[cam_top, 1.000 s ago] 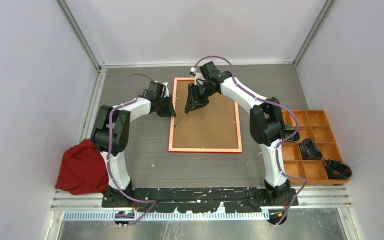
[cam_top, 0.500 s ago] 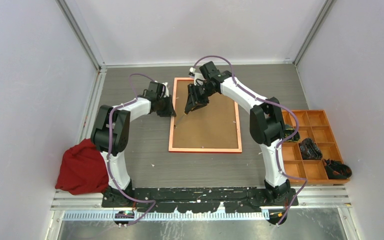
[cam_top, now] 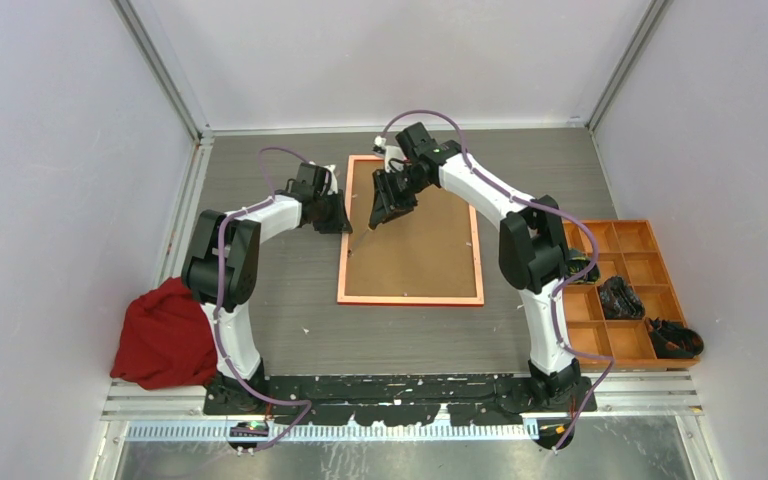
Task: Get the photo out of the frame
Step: Release the photo frame item from the photo frame.
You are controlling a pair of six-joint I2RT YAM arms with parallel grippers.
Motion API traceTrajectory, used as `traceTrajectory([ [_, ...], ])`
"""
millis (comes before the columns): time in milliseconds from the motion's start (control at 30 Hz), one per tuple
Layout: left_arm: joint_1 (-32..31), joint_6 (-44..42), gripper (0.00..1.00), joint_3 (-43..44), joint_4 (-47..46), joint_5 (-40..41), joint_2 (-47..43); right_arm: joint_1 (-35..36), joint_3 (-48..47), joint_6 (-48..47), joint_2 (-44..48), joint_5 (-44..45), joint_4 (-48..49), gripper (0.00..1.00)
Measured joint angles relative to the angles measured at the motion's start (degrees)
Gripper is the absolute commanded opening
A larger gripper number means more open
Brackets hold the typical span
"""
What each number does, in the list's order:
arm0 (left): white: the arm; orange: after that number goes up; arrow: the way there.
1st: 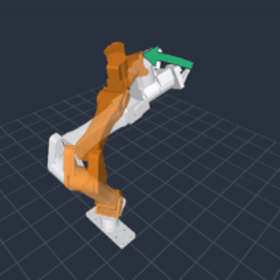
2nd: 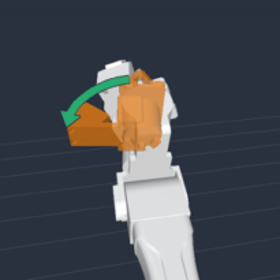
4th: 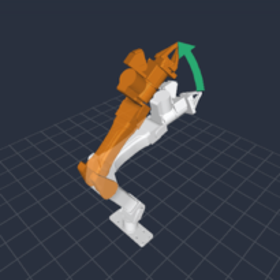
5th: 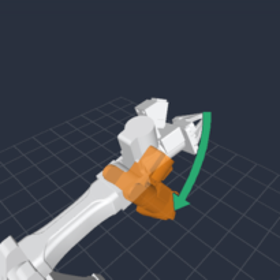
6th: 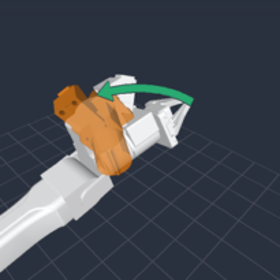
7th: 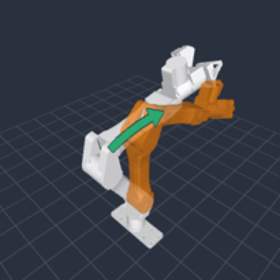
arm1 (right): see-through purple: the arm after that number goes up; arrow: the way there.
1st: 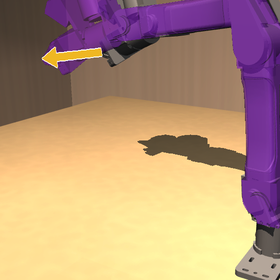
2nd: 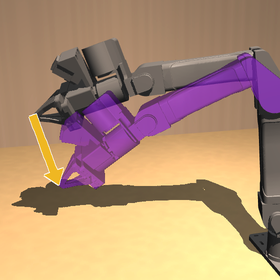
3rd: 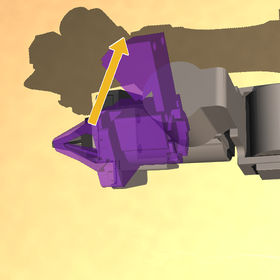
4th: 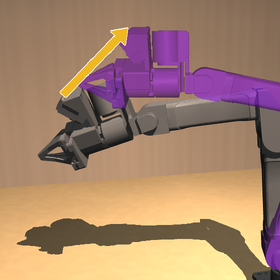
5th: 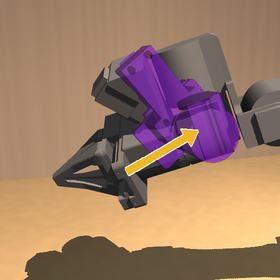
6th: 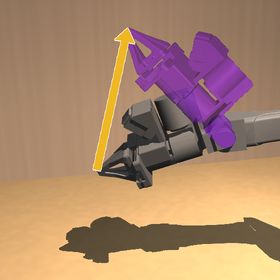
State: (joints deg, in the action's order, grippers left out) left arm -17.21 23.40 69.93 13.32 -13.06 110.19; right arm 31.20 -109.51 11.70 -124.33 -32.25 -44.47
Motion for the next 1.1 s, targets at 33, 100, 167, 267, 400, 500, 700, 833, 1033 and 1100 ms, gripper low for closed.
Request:
traceTrajectory([
  [33, 0.0, 0.0, 0.01, 0.0, 0.0, 0.0, 0.0, 0.1, 0.0, -0.3, 0.1, 0.2, -0.3, 0.01],
  [100, 0.0, 0.0, 0.01, 0.0, 0.0, 0.0, 0.0, 0.3, 0.0, -1.0, 0.5, 0.8, -0.7, 0.01],
  [167, 0.0, 0.0, 0.0, 0.0, 0.0, 0.0, 0.0, 0.6, 0.0, -1.8, 1.0, 1.8, -1.3, 0.01],
  [267, 0.0, 0.0, 0.0, 0.0, 0.0, 0.0, 0.0, 0.7, 0.0, -3.3, 2.4, 4.4, -1.9, 0.01],
  [400, 0.0, 0.0, 0.01, 0.0, 0.1, 0.0, 0.0, 0.9, 0.7, -6.1, 5.8, 8.5, -2.8, 0.0],
  [500, 0.0, 0.0, 0.0, 0.1, 0.3, 0.0, 0.0, 0.9, 3.0, -8.3, 9.9, 10.5, -2.9, 0.01],
  [700, 0.0, 0.0, 0.0, 0.2, 0.5, 0.3, 0.0, -0.3, 8.2, -12.2, 18.6, 10.9, -4.4, 0.01],
  [833, 0.0, 0.0, 0.0, 0.8, 1.5, 1.1, 0.0, -2.7, 13.0, -15.2, 24.2, 9.0, -4.4, 0.01],
  [1033, 0.0, 0.0, 0.01, 1.2, 2.4, 2.2, 0.0, -9.9, 21.4, -15.4, 31.9, 8.7, 0.6, 0.01],
  [1100, 0.0, 0.0, 0.01, 1.2, 2.3, 2.2, 0.0, -11.5, 22.5, -14.7, 32.8, 10.0, 2.7, 0.01],
])
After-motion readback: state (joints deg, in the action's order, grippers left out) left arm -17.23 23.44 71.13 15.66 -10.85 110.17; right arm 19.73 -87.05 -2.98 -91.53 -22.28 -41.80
